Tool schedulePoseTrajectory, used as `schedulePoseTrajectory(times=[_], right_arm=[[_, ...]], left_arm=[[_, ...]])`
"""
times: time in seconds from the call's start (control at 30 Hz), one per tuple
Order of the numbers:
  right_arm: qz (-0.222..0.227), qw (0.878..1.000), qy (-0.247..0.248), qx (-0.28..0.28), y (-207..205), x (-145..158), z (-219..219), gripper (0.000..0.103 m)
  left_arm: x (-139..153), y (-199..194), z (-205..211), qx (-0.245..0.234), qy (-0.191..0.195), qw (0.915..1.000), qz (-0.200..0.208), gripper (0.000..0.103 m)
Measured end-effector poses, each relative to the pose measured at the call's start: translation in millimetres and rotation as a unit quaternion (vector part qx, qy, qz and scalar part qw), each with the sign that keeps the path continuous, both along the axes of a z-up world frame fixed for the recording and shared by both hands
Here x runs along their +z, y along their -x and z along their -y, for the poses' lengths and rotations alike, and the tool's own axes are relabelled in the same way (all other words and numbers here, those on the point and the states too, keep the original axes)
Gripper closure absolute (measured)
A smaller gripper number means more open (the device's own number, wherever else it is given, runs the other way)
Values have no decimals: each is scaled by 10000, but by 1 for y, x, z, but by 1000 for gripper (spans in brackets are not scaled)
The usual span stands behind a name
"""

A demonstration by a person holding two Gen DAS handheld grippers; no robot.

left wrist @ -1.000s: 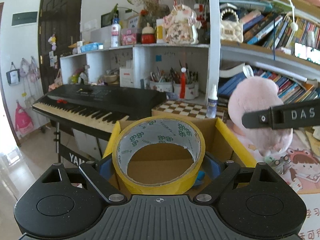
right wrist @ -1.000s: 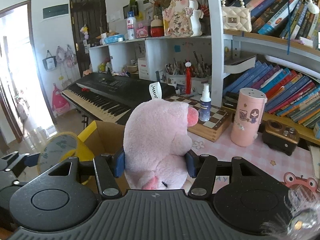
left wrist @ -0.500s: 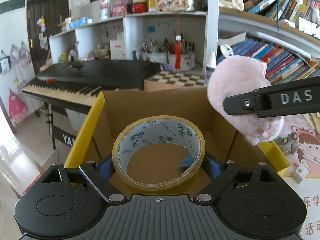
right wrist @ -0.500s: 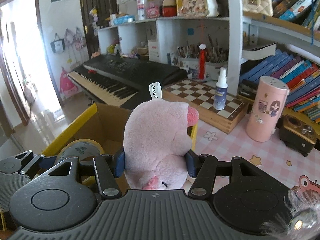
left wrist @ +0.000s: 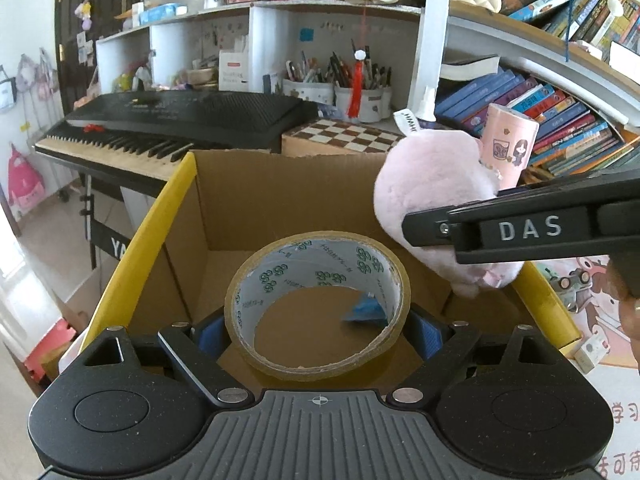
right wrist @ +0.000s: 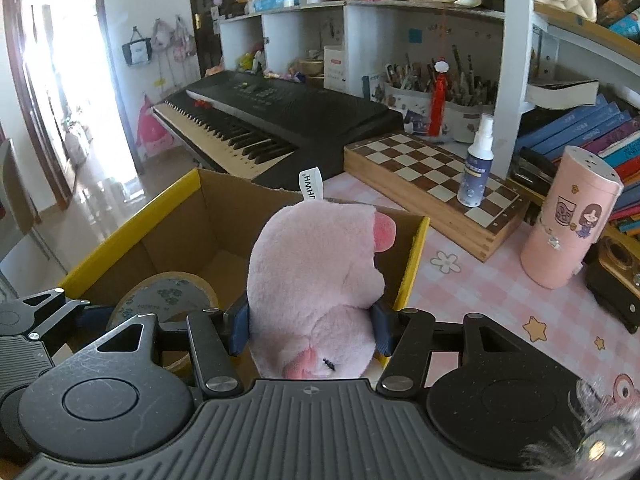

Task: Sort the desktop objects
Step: 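Lower the tape into the box and open the left tool while the right tool holds the pig above, then open the right tool to drop the pink pig into the box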

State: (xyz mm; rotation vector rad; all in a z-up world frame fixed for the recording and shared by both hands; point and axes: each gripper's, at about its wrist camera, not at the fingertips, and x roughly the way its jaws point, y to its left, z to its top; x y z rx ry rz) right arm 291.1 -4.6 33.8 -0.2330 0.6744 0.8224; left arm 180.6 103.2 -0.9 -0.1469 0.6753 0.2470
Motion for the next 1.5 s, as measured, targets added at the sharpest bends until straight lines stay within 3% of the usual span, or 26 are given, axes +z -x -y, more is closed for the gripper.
schedulePoseTrajectory(times=[0.37,0.6,1.07,1.2,1.37,1.5], right_arm=[[120,9987,298,399,-6,-2,-18,48],[42,9973,581,456,-19,-9,-28,48],[-64,9921,958,812,-24,-22,-42,47],[-24,9913,981,872,-22,-24,-44,45],[88,9925,810,909,-20,-20,-42,32],[255,9928,713,925,-17,-12,-40,31]], left_arm=[[6,7,5,11,-49,10000,25,12],[19,16,12,-58,-305,9988,383,7],[23,28,13,177,-313,9985,421,7],[24,31,13,265,-312,9983,422,7],[24,35,13,380,-330,9978,431,7],[25,39,12,468,-331,9973,454,7]])
